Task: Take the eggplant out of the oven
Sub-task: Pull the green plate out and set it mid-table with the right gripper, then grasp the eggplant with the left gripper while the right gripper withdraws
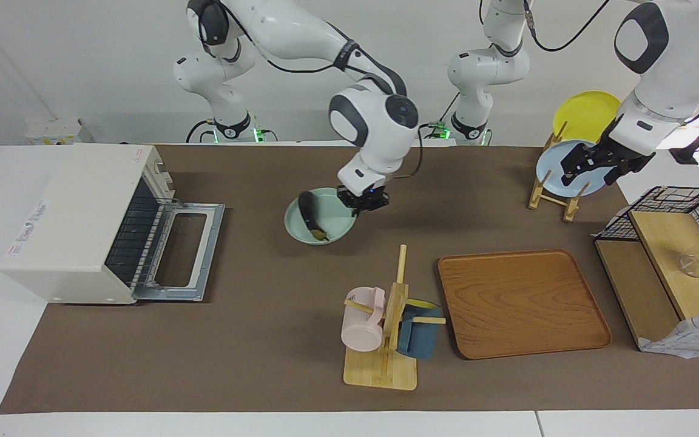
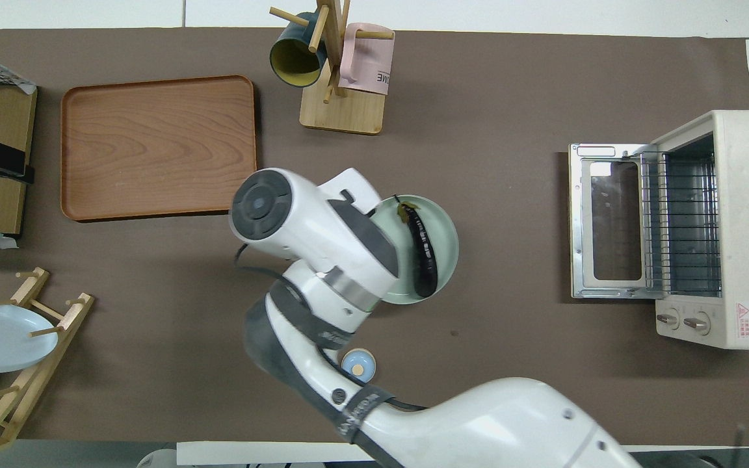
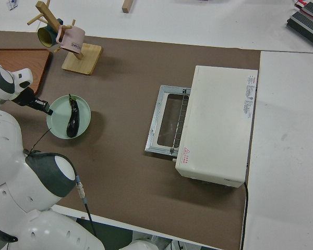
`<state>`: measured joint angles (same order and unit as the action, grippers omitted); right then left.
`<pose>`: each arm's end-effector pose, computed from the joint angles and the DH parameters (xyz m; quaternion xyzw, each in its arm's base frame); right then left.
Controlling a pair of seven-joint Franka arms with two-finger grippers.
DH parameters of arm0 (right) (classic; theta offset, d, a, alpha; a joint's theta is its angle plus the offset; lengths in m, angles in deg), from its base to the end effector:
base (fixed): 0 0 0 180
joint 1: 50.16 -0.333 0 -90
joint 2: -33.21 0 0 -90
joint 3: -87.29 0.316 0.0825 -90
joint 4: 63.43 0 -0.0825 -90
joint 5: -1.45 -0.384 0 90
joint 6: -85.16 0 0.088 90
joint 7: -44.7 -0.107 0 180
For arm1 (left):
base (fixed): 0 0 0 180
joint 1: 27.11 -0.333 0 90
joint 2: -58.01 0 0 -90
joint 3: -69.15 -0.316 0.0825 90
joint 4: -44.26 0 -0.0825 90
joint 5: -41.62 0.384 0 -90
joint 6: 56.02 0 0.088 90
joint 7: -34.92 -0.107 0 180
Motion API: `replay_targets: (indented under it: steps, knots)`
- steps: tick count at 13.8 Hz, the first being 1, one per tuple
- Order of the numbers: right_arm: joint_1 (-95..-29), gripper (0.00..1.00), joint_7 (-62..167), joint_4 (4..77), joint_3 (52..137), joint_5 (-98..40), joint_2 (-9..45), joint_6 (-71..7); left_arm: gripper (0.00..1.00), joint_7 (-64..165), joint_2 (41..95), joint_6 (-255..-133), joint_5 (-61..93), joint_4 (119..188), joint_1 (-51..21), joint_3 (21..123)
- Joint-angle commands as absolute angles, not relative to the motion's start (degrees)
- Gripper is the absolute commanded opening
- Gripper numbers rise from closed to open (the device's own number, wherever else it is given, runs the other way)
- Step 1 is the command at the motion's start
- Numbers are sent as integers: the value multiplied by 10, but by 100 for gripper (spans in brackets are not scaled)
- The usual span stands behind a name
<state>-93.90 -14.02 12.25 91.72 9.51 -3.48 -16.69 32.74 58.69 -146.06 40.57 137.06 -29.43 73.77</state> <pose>0.4901 0.5121 0.3472 0.9920 -0.0764 -0.0190 0.0987 0.5554 -0.0240 0.5950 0.9988 -0.0388 -0.0300 0.0096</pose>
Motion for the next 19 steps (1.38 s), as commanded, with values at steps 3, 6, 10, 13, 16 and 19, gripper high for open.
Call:
replay_targets:
  steps: [3,6,10,13,16,19]
  knots:
    - [-925,34,-183,-7,918,48,-114,-151,100,344,568,-1453,419,1395,-306,741]
    - [-860,33,-99,38,913,56,-31,-124,100,417,506,-1607,416,1554,-282,749]
    - [-711,1,113,355,914,56,159,-227,100,659,583,-1811,412,1641,-69,748]
    - [-603,0,236,534,914,56,217,-355,100,752,666,-1933,412,1640,41,748]
    - [-555,0,325,586,912,78,221,-396,100,797,709,-1979,412,1639,96,749]
    - [-527,0,349,587,913,104,216,-396,99,797,748,-2024,412,1637,124,749]
